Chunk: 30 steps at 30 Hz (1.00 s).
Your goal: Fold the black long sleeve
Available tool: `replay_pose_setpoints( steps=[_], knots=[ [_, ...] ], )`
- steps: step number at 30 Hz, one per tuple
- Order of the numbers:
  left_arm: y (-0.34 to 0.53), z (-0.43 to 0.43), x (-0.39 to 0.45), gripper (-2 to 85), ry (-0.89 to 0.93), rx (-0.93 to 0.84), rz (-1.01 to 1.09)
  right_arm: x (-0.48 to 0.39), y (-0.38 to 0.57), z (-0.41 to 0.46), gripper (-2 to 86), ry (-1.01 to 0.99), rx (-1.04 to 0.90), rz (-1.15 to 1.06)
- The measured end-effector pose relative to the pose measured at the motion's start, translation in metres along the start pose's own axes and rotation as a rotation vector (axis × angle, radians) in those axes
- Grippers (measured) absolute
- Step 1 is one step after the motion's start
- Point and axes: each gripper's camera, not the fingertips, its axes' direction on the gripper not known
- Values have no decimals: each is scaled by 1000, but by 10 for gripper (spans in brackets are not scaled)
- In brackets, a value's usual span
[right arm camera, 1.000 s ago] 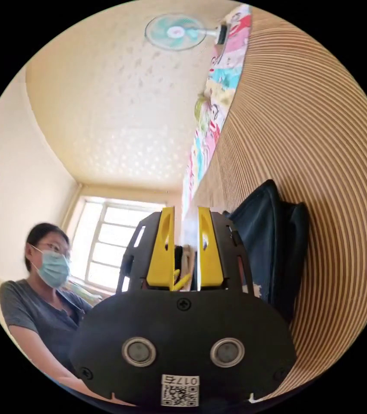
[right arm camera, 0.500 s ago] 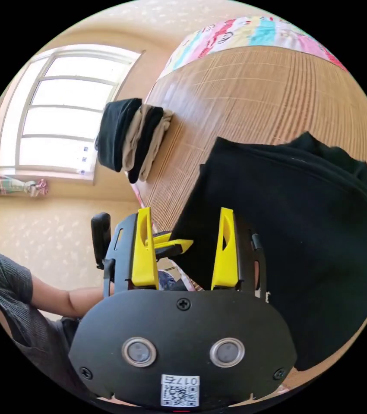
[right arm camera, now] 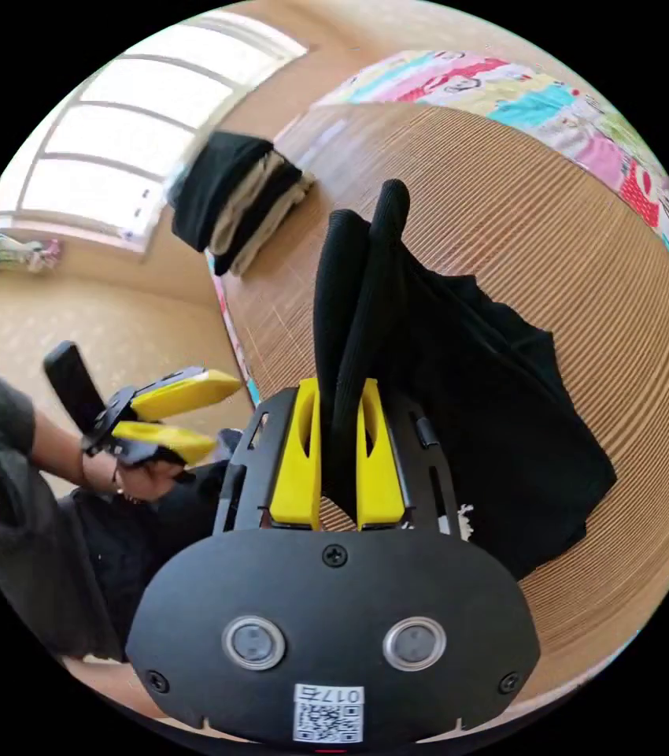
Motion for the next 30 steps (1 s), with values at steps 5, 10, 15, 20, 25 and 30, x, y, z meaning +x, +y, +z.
replay_pose_setpoints(
  steps=[5,10,15,20,25,30],
  knots=[
    [-3,44,-29,174,106,-144,-48,118,167,-80,74,-189,348,130],
    [-25,144,-58,196,235,-327,-84,200,254,-73,134,-116,309,420],
    [-56,218,-76,209,317,-431,-143,235,297,-69,184,-233,451,515],
    [-66,268,-70,206,336,-578,-143,259,300,-30,179,-479,502,498],
    [-56,278,-80,143,429,-680,-290,234,280,10,152,-608,411,475],
    [-31,246,-44,137,397,-856,-300,183,333,17,135,-713,455,485]
  ],
)
